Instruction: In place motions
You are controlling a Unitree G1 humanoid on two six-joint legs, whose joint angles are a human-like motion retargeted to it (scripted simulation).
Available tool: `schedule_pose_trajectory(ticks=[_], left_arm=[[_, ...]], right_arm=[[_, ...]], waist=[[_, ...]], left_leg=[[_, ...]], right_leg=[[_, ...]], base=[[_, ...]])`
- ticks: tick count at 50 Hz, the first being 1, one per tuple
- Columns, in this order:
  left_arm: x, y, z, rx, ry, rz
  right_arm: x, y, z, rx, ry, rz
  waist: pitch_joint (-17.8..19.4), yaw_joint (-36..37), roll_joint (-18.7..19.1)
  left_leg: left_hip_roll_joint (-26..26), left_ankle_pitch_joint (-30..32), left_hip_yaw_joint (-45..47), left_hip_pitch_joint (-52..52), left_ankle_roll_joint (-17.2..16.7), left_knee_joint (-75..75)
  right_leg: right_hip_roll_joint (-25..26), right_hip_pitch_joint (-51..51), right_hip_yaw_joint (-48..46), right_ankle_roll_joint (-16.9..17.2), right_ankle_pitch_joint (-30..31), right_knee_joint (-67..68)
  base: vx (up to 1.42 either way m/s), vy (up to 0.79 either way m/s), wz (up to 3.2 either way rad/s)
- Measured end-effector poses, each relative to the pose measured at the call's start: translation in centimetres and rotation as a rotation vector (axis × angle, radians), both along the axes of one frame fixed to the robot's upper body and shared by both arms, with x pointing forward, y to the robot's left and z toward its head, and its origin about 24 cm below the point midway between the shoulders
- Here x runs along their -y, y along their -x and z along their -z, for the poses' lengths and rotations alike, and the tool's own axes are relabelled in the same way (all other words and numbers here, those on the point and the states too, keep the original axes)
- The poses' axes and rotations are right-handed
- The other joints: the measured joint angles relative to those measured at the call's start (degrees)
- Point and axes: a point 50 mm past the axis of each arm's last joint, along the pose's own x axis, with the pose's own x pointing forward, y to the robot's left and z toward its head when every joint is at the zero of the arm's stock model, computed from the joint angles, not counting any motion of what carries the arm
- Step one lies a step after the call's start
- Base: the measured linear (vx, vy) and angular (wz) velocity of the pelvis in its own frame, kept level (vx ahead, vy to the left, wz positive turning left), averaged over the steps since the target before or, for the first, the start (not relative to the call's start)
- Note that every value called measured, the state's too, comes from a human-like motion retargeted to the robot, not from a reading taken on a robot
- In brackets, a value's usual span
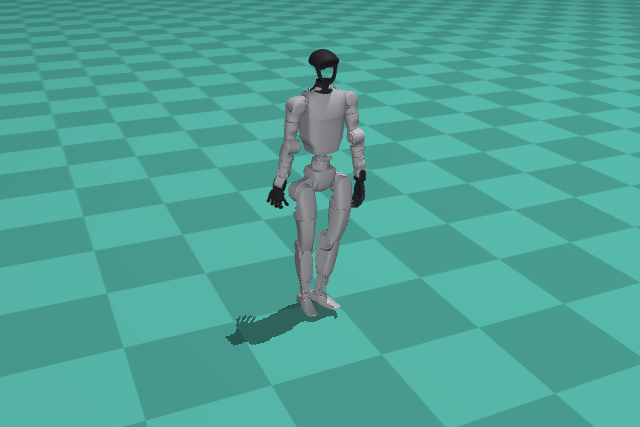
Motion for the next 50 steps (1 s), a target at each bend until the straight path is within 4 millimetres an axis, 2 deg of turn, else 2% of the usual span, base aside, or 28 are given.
schedule_pose_trajectory(ticks=[5,8,11,14,17,20,26,33,35,38,41,44,47,50], left_arm=[[0.0,-6.9,-1.5,0.209,-0.035,0.113],[0.4,-9.7,-2.4,0.311,-0.048,0.138],[0.8,-11.0,-3.0,0.370,-0.045,0.144],[1.1,-10.9,-2.9,0.378,-0.032,0.145],[1.1,-9.1,-2.1,0.326,-0.017,0.146],[0.9,-5.8,-1.0,0.217,-0.003,0.137],[0.4,4.2,0.4,-0.099,0.014,0.039],[0.1,15.9,-0.8,-0.395,0.022,-0.214],[0.1,18.6,-1.5,-0.461,0.019,-0.276],[0.3,21.6,-2.5,-0.545,0.010,-0.336],[0.8,22.9,-3.0,-0.589,0.001,-0.381],[1.3,22.3,-2.7,-0.580,0.004,-0.415],[1.7,20.2,-1.9,-0.526,0.010,-0.410],[1.8,16.7,-0.8,-0.437,0.006,-0.369]], right_arm=[[2.1,5.7,-1.6,-0.130,0.135,0.205],[2.7,7.9,-2.3,-0.172,0.202,0.281],[2.8,8.9,-2.7,-0.197,0.234,0.311],[2.4,8.7,-2.6,-0.201,0.218,0.305],[1.7,7.2,-1.9,-0.173,0.164,0.272],[0.6,4.4,-1.0,-0.108,0.091,0.210],[-1.8,-3.7,0.6,0.101,-0.066,0.001],[-5.4,-14.0,0.0,0.366,-0.252,-0.210],[-6.5,-16.2,-0.6,0.441,-0.295,-0.237],[-7.9,-18.4,-1.3,0.540,-0.350,-0.249],[-8.9,-19.3,-1.8,0.602,-0.393,-0.244],[-9.2,-18.8,-1.7,0.605,-0.420,-0.244],[-8.7,-16.9,-1.0,0.546,-0.414,-0.244],[-7.3,-13.8,0.0,0.447,-0.358,-0.237]], waist=[[-0.09,-0.32,0.20],[-0.04,-0.33,0.35],[0.01,-0.09,0.51],[0.04,0.25,0.71],[-0.04,0.69,0.90],[-0.07,1.19,1.09],[-0.09,2.18,0.99],[0.47,3.71,0.30],[0.57,3.48,0.27],[0.58,2.95,0.29],[0.50,2.45,0.20],[0.50,1.97,0.04],[0.39,1.42,-0.09],[0.32,0.87,-0.13]], left_leg=[[0.48,0.01,0.31,-0.33,-0.34,0.04],[0.52,0.07,0.24,-0.39,-0.37,0.00],[0.46,0.19,0.09,-0.40,-0.37,0.00],[0.31,0.31,-0.25,-0.35,-0.34,0.02],[0.08,0.43,-0.74,-0.30,-0.32,0.03],[-0.19,0.55,-1.31,-0.17,-0.30,0.03],[-1.13,0.59,-2.50,0.55,-0.10,-0.06],[-1.80,0.03,-1.96,1.76,0.04,0.11],[-1.76,-0.02,-1.84,1.94,0.05,0.13],[-1.59,-0.06,-1.83,2.04,0.04,0.11],[-1.45,-0.08,-1.71,2.01,0.04,0.06],[-1.31,-0.09,-1.47,1.97,0.04,0.02],[-1.14,-0.09,-1.20,1.89,0.04,-0.04],[-0.90,-0.05,-0.95,1.90,-0.01,-0.16]], right_leg=[[0.09,-0.37,-0.17,-0.01,-0.02,-0.06],[0.11,-0.36,-0.43,-0.06,-0.04,-0.18],[0.10,-0.24,-0.64,-0.12,-0.11,-0.23],[0.04,-0.01,-0.98,-0.17,-0.17,-0.31],[-0.06,0.21,-1.31,-0.22,-0.28,-0.37],[-0.16,0.50,-1.64,-0.28,-0.39,-0.43],[-0.45,1.12,-1.97,-0.52,-0.54,-0.46],[-1.01,1.74,-0.65,-0.48,-0.57,-0.05],[-0.98,1.84,-0.58,-0.48,-0.60,0.03],[-0.87,1.85,-0.63,-0.45,-0.64,0.12],[-0.77,1.72,-0.54,-0.43,-0.61,0.17],[-0.69,1.54,-0.30,-0.41,-0.51,0.20],[-0.56,1.30,-0.02,-0.42,-0.40,0.23],[-0.35,1.13,0.29,-0.46,-0.28,0.25]], base=[[0.00,0.00,-0.21],[0.00,0.00,0.00],[0.00,0.00,0.00],[0.00,0.00,0.00],[0.01,0.02,0.06],[0.02,0.05,0.19],[0.04,0.04,0.20],[0.00,0.00,0.00],[0.00,0.00,0.00],[0.00,0.00,0.00],[0.00,0.00,0.00],[0.00,0.00,0.00],[-0.01,-0.03,-0.09],[-0.01,-0.05,-0.61]])
